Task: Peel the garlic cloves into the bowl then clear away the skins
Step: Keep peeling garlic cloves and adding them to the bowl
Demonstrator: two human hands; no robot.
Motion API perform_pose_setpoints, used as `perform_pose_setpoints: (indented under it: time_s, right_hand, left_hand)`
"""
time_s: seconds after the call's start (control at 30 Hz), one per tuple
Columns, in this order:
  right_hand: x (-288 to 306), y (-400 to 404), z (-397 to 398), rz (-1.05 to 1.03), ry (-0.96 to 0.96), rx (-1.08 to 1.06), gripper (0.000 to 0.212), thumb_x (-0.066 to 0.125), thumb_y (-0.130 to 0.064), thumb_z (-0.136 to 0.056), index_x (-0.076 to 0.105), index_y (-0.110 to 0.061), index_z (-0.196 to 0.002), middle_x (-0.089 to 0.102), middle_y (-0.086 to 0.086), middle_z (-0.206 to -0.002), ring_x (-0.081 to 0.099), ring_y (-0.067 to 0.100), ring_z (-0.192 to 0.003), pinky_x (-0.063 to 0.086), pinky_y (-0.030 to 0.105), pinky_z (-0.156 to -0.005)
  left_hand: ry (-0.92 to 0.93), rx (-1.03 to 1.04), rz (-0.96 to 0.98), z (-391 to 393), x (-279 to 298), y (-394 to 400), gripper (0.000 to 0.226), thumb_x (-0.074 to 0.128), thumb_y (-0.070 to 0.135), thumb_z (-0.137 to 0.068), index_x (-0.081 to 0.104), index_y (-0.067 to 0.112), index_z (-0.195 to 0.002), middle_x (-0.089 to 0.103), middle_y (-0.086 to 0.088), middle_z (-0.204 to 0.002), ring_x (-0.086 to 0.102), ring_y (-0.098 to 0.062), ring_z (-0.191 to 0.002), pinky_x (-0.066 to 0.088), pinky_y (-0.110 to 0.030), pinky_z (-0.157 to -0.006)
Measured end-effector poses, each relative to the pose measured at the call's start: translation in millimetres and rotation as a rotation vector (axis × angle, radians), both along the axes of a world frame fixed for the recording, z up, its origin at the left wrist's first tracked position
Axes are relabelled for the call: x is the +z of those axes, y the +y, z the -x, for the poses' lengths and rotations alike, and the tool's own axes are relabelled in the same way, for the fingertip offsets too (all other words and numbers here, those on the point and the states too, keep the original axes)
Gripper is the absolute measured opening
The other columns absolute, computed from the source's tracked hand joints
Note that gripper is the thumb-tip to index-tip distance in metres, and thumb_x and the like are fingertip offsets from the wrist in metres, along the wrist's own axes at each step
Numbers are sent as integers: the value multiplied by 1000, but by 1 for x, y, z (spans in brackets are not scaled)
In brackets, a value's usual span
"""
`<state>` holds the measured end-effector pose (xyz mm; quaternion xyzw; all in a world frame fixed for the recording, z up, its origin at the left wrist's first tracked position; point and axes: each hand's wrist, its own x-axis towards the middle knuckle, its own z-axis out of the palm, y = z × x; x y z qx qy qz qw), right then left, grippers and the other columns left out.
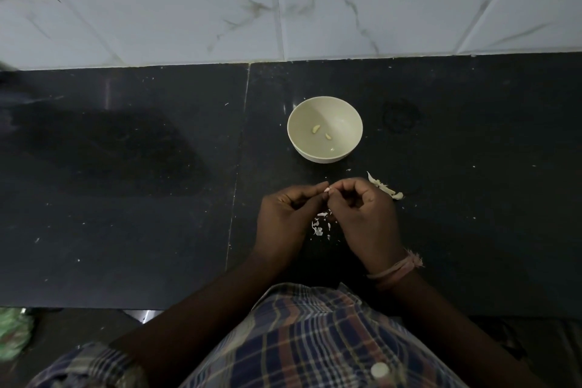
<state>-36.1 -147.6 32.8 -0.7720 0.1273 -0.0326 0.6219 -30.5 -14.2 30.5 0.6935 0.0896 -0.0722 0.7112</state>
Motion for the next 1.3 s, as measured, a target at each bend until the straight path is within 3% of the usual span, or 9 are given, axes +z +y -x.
perform_pose_setpoints:
  time_s: [0.2, 0.33, 0.53, 0.9, 1.03, 1.23, 1.3]
  right_hand:
    - [-2, -5, 1, 34, 18, 36, 10, 74, -11, -85, 73, -20, -83, 72, -5, -72, 67, 9, -66, 50, 19, -61]
    - [-2, -5, 0, 60, 24, 27, 9, 74, -11, -83, 75, -20, -82, 72, -5, -74, 68, 11, -68, 54, 24, -64]
    - [-3, -6, -1, 107, 49, 21, 9, 74, -13, -83, 73, -22, -80, 72, -6, -72, 68, 8, -67, 54, 24, -64]
    - [-3, 0, 3, 139, -48, 6, 8, 75, -12, -87, 77, -18, -92, 74, -9, -83, 69, 3, -78, 56, 20, -73]
    - [-6, -3, 3, 223, -80, 50, 6, 74, -15, -87, 75, -20, -90, 73, -10, -83, 69, 5, -79, 58, 28, -74]
    - [-8, -10, 0, 412, -182, 172, 7, 72, -11, -85, 74, -15, -91, 69, -4, -85, 65, 10, -79, 56, 37, -73]
    - [-5, -11, -2, 445, -203, 211, 5, 71, -11, -85, 73, -14, -87, 66, -3, -83, 63, 12, -76, 54, 39, -71]
  left_hand:
    - [-21, -73, -38, -1, 1, 2, 17, 74, 5, -90, 80, 9, -106, 80, 1, -97, 76, -15, -95, 57, -24, -84]
    - [-66, -126, -114, -2, 7, 4, 18, 73, 5, -90, 80, 11, -105, 80, 6, -94, 75, -6, -89, 53, -14, -76]
    - [-58, -155, -151, -3, 9, 5, 18, 73, 8, -91, 81, 14, -106, 80, 8, -93, 75, -6, -89, 53, -14, -75]
    - [-138, -138, -300, -6, -1, 12, 22, 71, 10, -94, 79, 18, -113, 78, 7, -101, 72, -4, -96, 55, -20, -85]
    - [-162, -152, -420, -7, 0, 12, 23, 73, 15, -91, 79, 23, -112, 77, 9, -97, 71, -2, -86, 58, -27, -80]
    - [-218, -213, -575, -9, 10, 11, 22, 76, 16, -89, 81, 28, -107, 68, 26, -77, 66, 12, -74, 42, -3, -65]
    - [-215, -220, -596, -9, 13, 12, 19, 76, 16, -89, 81, 27, -105, 63, 30, -71, 64, 15, -70, 40, -1, -62]
